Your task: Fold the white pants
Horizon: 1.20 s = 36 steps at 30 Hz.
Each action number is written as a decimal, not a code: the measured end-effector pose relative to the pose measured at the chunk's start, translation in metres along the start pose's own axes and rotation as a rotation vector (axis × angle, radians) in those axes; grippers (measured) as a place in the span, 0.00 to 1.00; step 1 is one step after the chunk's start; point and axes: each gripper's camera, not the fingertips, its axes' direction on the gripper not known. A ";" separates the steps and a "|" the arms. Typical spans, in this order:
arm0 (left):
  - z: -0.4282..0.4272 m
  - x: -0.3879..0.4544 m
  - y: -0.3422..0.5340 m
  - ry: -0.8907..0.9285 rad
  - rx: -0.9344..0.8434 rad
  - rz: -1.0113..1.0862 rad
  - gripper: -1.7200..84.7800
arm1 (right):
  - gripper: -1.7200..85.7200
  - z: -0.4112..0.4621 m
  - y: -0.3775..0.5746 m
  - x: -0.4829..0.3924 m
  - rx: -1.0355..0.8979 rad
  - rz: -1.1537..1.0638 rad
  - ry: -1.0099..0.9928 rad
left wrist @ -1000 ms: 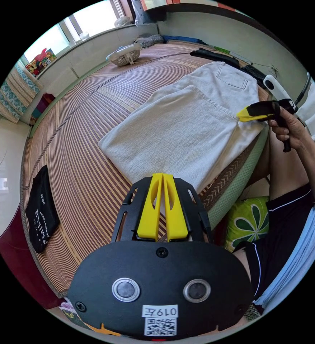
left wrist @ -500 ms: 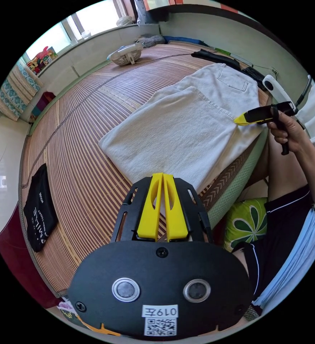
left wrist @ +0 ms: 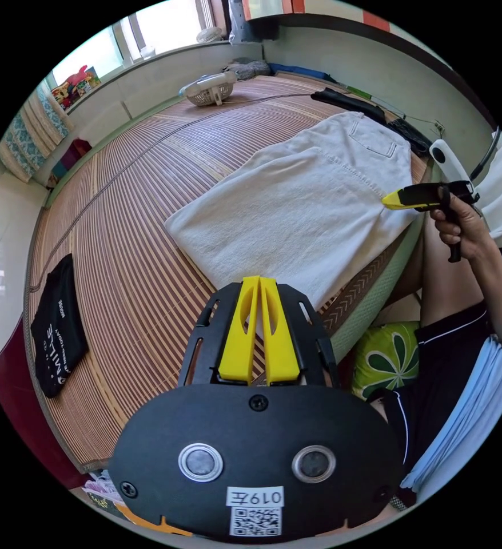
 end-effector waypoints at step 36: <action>-0.027 0.156 0.175 -0.266 0.302 0.069 0.03 | 0.04 -0.045 0.017 0.080 -0.090 -0.116 -0.106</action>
